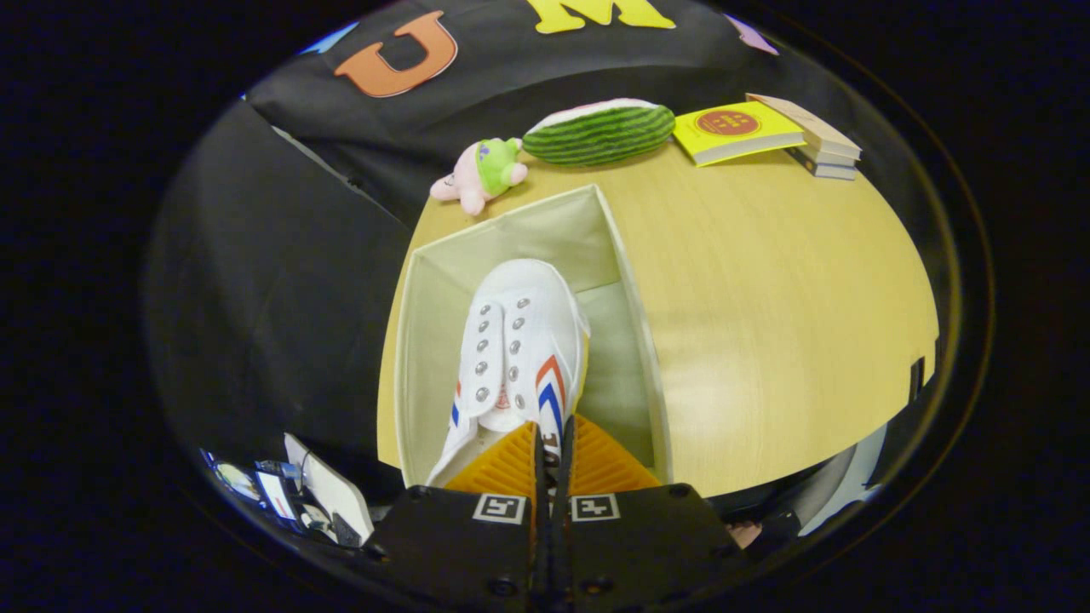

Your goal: Open the storage box then place both shoes into the box .Put the left shoe in first, then the right shoe, with the right side of both shoes facing outward in a uniform manner.

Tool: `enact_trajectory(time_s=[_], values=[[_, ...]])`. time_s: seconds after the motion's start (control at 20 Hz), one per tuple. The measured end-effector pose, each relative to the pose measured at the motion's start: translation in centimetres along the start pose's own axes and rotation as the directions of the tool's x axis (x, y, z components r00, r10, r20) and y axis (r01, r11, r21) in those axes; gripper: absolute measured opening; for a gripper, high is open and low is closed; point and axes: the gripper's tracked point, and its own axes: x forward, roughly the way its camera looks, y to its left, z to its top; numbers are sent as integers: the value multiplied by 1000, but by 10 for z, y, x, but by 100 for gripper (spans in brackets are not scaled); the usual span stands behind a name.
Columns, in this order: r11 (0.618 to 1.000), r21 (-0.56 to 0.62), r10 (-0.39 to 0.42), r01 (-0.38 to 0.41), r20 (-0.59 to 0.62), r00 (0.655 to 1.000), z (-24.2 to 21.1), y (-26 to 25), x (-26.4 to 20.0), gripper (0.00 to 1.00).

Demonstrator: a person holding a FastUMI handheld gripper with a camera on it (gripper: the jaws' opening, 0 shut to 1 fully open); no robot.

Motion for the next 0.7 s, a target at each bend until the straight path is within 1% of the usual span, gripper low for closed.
enact_trajectory(time_s=[0.25,0.35,0.45,0.5,0.6,0.7], values=[[1000,8,4,-4,-8,1000,0,-1,2,7],[1000,10,10,-10,-7,1000,6,0,0,15],[999,-30,26,-25,27,999,13,4,-3,32],[997,-74,17,-12,66,998,22,3,-7,39],[988,-156,11,11,137,990,36,6,-12,55],[979,-205,22,18,191,981,43,13,-20,71]])
